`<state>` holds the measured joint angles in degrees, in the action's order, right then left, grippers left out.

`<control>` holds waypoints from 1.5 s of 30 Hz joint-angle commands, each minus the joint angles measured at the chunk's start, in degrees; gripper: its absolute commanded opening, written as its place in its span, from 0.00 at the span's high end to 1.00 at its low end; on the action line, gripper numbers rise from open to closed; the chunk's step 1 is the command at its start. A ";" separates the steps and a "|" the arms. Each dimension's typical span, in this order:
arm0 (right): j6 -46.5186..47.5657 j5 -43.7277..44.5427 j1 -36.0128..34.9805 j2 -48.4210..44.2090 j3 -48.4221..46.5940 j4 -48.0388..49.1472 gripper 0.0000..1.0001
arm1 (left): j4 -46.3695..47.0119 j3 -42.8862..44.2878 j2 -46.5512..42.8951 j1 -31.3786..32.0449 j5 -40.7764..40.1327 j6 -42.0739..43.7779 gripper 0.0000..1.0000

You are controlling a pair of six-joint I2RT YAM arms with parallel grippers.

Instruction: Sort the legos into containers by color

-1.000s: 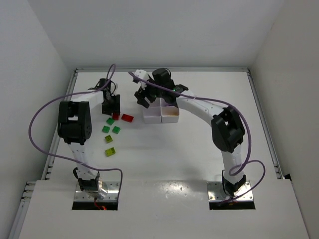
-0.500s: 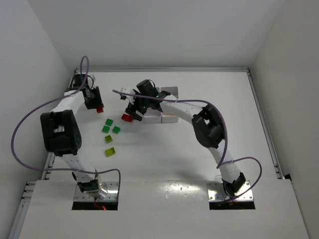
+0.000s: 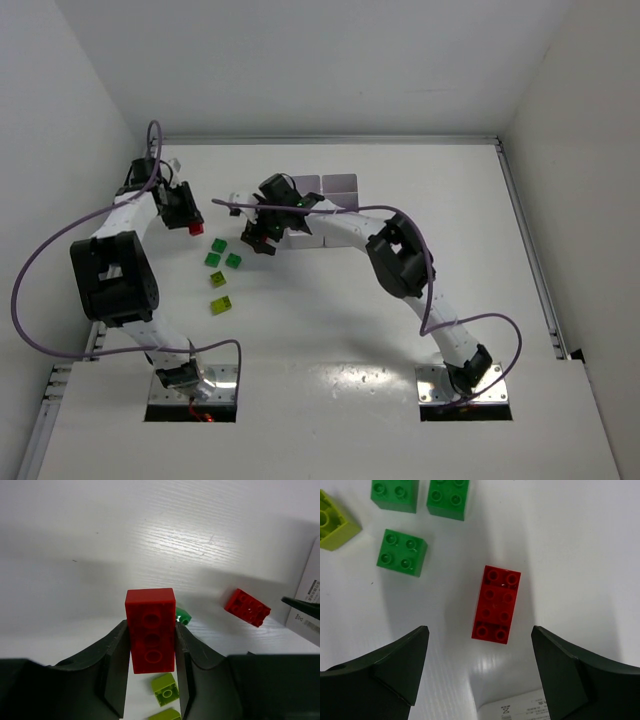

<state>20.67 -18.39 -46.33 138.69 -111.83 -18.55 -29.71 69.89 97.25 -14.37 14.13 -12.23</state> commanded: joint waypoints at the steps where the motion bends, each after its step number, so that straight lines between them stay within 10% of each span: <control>1: -2.82 3.63 0.53 2.45 -2.51 2.90 0.16 | 0.27 -0.19 -4.52 -0.75 2.66 0.98 0.77; 12: -2.82 2.84 0.53 6.94 -7.52 0.26 0.22 | -0.78 -0.72 -6.10 -1.27 2.66 1.51 0.77; 14: -2.82 1.61 0.53 7.47 -7.52 0.79 0.52 | -0.78 -0.72 -6.11 -1.27 2.66 1.51 0.77; 21: -3.69 -0.85 0.53 0.45 -3.84 4.30 0.95 | 1.58 -3.79 -9.27 -1.27 6.95 1.51 0.77; 29: -9.33 1.15 1.06 -17.38 3.79 8.52 1.00 | 6.95 -8.63 -13.84 1.18 9.86 -0.78 0.77; 35: 7.44 8.37 3.00 -31.00 18.21 9.58 1.00 | 7.48 -7.84 -12.70 2.85 10.39 -2.01 0.77; 45: 14.49 11.63 8.71 -31.38 23.25 11.33 1.00 | 8.53 -3.10 -11.56 7.16 10.92 -2.54 0.74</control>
<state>32.69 -7.81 -37.87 106.10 -87.57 -9.41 -23.68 63.26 85.95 -8.82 23.86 -14.20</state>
